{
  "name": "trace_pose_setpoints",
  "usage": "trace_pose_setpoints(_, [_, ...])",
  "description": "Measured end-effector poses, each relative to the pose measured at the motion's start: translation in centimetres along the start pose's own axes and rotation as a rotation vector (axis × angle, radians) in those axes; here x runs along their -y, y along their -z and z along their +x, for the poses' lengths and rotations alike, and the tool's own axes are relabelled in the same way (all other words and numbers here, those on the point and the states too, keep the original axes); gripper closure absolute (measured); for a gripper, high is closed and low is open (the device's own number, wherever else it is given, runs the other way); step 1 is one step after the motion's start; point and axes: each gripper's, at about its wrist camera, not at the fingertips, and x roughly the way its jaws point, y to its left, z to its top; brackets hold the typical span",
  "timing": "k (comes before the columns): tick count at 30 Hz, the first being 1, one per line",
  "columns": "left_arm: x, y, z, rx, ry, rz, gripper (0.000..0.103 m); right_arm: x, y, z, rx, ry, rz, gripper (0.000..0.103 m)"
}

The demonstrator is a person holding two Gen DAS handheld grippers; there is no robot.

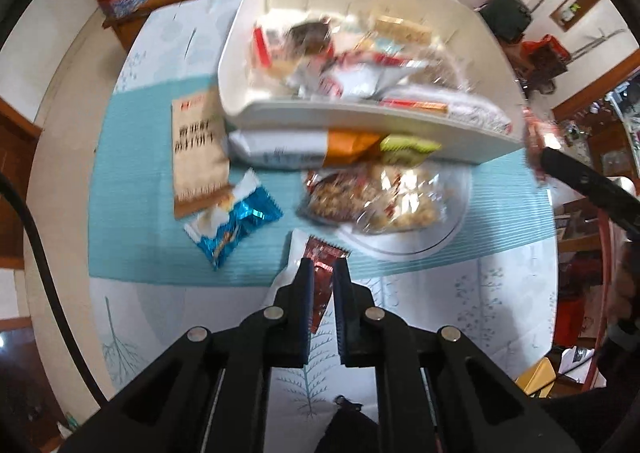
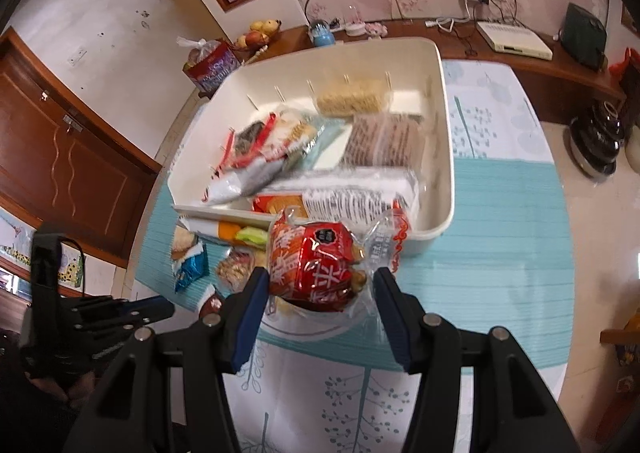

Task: Organize snacks

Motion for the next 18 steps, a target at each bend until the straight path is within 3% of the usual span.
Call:
trace_pose_setpoints(2, [0.1, -0.2, -0.1, 0.006, 0.003, 0.017, 0.095, -0.3, -0.5, -0.2, 0.017, 0.013, -0.020, 0.049])
trace_pose_setpoints(4, [0.1, -0.3, 0.7, -0.010, 0.017, 0.009, 0.085, -0.3, -0.7, -0.3, 0.026, 0.015, -0.025, 0.049])
trace_pose_setpoints(6, [-0.1, 0.0, 2.3, -0.040, 0.030, -0.006, 0.064, -0.2, -1.0, -0.3, 0.029, 0.013, -0.022, 0.049])
trace_pose_setpoints(9, [-0.6, 0.4, 4.5, -0.085, 0.031, -0.026, 0.050, -0.1, -1.2, -0.3, 0.035, 0.018, -0.023, 0.049])
trace_pose_setpoints(18, [-1.2, 1.8, 9.3, -0.193, 0.031, -0.032, 0.048, 0.5, -1.8, -0.8, 0.073, 0.047, -0.007, 0.049])
